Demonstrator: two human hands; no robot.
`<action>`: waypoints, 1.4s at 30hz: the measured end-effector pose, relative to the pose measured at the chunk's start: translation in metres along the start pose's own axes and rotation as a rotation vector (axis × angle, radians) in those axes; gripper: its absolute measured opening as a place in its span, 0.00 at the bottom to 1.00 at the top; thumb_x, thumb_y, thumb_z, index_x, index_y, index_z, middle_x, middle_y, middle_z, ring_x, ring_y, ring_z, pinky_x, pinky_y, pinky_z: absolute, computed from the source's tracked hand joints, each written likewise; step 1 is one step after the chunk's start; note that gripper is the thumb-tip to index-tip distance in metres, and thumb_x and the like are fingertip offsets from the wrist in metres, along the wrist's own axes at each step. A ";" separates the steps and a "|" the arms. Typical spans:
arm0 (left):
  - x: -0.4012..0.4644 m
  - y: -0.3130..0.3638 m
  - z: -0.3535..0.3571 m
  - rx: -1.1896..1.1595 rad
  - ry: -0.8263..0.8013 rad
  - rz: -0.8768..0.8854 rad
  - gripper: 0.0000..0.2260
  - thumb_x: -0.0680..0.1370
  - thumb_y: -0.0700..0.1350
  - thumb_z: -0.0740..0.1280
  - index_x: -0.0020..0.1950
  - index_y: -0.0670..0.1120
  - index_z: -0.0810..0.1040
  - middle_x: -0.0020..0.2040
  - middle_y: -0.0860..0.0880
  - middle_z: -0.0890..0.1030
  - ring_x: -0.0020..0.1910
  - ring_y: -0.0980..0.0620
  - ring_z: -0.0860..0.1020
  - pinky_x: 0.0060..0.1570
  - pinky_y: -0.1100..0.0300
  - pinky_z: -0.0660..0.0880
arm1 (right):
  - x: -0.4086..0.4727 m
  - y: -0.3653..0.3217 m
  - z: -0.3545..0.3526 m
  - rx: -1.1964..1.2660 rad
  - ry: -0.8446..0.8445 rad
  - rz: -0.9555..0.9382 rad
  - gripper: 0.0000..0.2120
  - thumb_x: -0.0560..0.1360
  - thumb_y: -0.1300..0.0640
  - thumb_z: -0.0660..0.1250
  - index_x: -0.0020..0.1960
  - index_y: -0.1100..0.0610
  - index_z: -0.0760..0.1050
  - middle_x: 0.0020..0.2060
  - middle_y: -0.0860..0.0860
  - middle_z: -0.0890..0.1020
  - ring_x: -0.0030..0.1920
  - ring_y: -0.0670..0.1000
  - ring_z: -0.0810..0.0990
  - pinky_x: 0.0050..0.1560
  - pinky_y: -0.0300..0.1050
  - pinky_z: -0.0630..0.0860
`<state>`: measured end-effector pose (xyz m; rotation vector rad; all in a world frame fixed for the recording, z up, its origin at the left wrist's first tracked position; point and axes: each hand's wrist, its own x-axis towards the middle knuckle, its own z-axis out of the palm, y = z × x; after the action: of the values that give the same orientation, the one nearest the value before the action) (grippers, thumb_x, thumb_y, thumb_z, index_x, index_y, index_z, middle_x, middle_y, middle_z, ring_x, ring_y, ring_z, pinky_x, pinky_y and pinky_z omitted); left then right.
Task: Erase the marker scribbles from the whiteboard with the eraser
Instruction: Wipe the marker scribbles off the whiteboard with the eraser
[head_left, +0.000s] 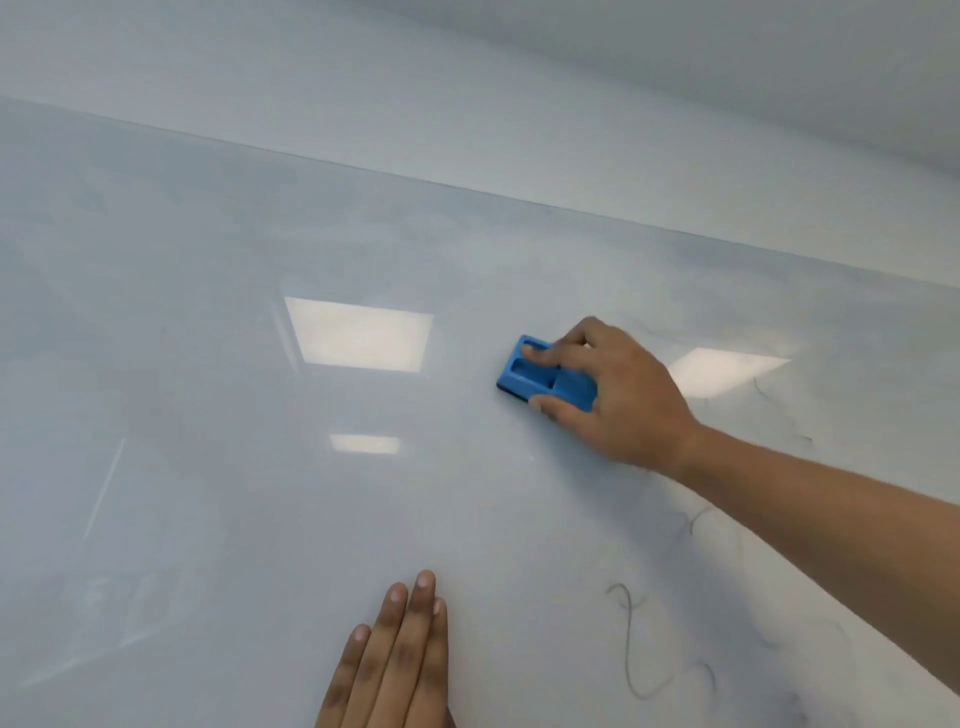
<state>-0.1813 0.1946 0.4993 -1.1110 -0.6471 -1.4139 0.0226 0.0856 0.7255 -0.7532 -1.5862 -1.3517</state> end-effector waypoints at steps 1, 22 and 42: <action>0.000 0.000 0.003 0.006 0.022 -0.004 0.20 0.74 0.39 0.51 0.61 0.42 0.75 0.59 0.45 0.82 0.67 0.46 0.72 0.73 0.56 0.57 | 0.016 0.005 0.003 0.012 0.025 0.092 0.19 0.73 0.45 0.73 0.64 0.41 0.77 0.51 0.45 0.73 0.51 0.50 0.74 0.52 0.54 0.77; 0.077 0.036 0.006 -0.179 -0.135 -0.185 0.26 0.72 0.39 0.52 0.65 0.37 0.79 0.70 0.43 0.76 0.71 0.47 0.69 0.71 0.54 0.61 | 0.045 0.025 0.003 0.102 0.002 0.060 0.19 0.72 0.45 0.72 0.62 0.42 0.78 0.46 0.44 0.70 0.45 0.47 0.71 0.45 0.43 0.68; 0.073 0.030 0.006 -0.177 -0.172 -0.153 0.28 0.68 0.41 0.54 0.64 0.39 0.80 0.68 0.44 0.78 0.69 0.50 0.70 0.69 0.56 0.61 | 0.040 -0.047 0.023 0.137 -0.115 -0.295 0.21 0.75 0.42 0.69 0.67 0.39 0.74 0.54 0.46 0.74 0.53 0.50 0.74 0.48 0.45 0.71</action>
<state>-0.1430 0.1628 0.5600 -1.3575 -0.7540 -1.5398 -0.0407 0.0939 0.7409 -0.5367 -1.9183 -1.4089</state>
